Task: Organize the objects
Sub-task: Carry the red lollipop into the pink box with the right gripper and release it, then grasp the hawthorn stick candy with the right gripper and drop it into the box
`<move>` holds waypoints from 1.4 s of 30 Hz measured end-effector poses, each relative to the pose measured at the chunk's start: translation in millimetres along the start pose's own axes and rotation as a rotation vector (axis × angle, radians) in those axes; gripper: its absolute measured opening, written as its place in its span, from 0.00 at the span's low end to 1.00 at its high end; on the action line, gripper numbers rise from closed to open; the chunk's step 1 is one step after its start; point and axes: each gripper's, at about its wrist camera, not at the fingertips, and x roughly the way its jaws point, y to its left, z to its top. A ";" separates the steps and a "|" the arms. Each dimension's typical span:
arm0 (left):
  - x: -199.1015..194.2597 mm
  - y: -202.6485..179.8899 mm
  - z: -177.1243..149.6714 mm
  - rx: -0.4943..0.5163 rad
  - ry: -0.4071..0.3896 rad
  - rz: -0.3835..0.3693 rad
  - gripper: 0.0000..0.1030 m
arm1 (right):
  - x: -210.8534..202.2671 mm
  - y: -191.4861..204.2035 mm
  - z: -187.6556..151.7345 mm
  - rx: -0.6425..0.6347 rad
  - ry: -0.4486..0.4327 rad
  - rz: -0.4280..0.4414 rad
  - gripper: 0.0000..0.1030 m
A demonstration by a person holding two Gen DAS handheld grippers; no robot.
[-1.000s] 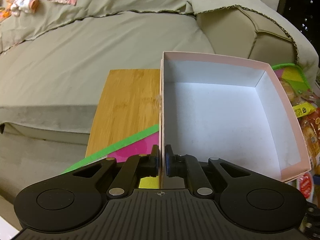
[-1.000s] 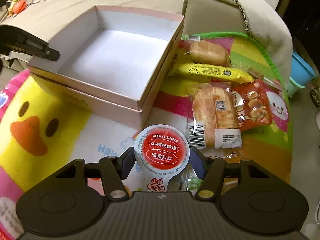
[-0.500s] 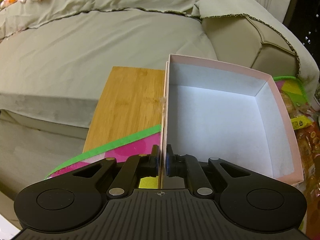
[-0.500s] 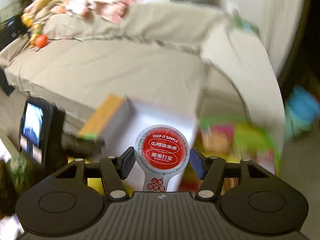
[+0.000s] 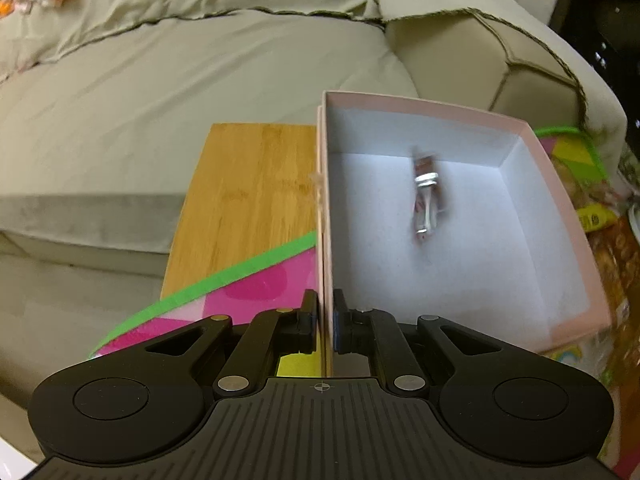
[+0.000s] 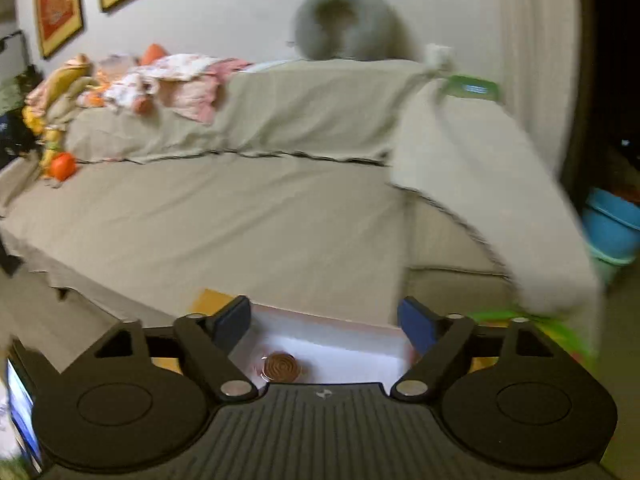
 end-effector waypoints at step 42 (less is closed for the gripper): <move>16.0 -8.8 -4.9 -0.043 0.017 0.084 0.09 | -6.7 -97.1 -207.5 0.219 0.559 0.138 0.85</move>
